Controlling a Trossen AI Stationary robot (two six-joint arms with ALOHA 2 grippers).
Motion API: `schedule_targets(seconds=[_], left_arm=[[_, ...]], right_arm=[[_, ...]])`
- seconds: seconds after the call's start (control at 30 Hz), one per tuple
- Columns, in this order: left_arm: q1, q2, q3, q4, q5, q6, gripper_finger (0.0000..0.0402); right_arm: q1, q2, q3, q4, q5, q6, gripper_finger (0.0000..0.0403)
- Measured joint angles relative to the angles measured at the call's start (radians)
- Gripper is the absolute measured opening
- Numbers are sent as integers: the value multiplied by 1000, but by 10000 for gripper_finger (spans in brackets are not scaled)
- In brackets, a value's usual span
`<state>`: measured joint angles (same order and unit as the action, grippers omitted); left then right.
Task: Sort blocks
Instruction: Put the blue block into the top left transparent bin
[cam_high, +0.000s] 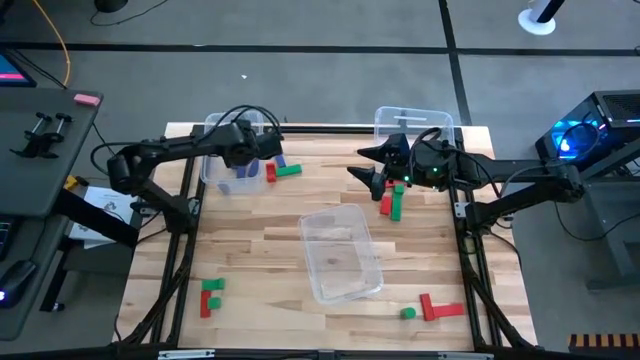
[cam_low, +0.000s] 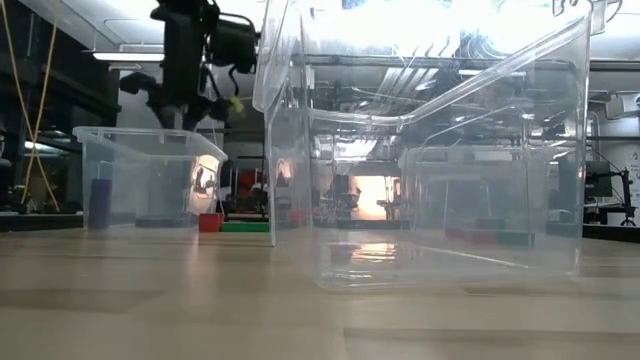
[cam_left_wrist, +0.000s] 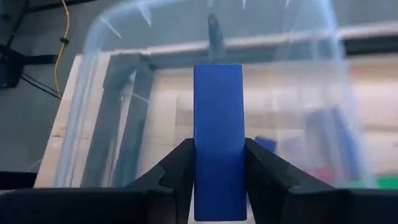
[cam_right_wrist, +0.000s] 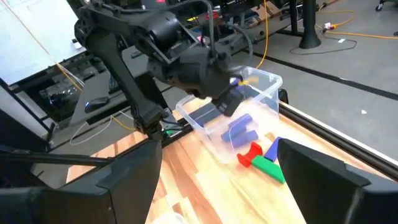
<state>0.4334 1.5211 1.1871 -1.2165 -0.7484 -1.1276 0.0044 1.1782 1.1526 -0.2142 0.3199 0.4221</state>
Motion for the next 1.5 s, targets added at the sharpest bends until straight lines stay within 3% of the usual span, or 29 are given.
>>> schedule_targets(seconds=[0.17, 0.47, 0.67, 0.77, 0.93, 1.1, 1.2, 1.37, 1.43, 1.5], left_arm=[[14, 0, -20, -4, 12, 90, 137], [18, 0, -17, -3, 49, 222, 143], [-19, 0, 69, 27, 83, 304, 144], [-74, -5, 141, 104, 80, 423, 144], [-225, -54, 201, 365, 92, 669, 145], [-414, -153, 202, 538, 274, 862, 145], [-514, -211, 202, 564, 354, 857, 145], [-627, -254, 202, 566, 433, 722, 145], [-666, -252, 202, 553, 431, 713, 145], [-695, -242, 202, 531, 363, 717, 145]], right_arm=[[0, 0, 0, 0, 0, 0, 316], [0, 0, 0, 0, -9, 23, 316], [0, -4, 0, 1, -12, 16, 316], [0, -34, -2, 13, -36, -18, 316], [3, -139, -1, 1, -70, -30, 316], [23, -221, -1, -109, -61, 11, 316], [31, -231, -1, -157, -48, 19, 316], [24, -209, -21, -152, -39, 15, 316], [13, -181, -23, -148, -39, 16, 316], [-2, -148, -23, -122, -40, 16, 316]])
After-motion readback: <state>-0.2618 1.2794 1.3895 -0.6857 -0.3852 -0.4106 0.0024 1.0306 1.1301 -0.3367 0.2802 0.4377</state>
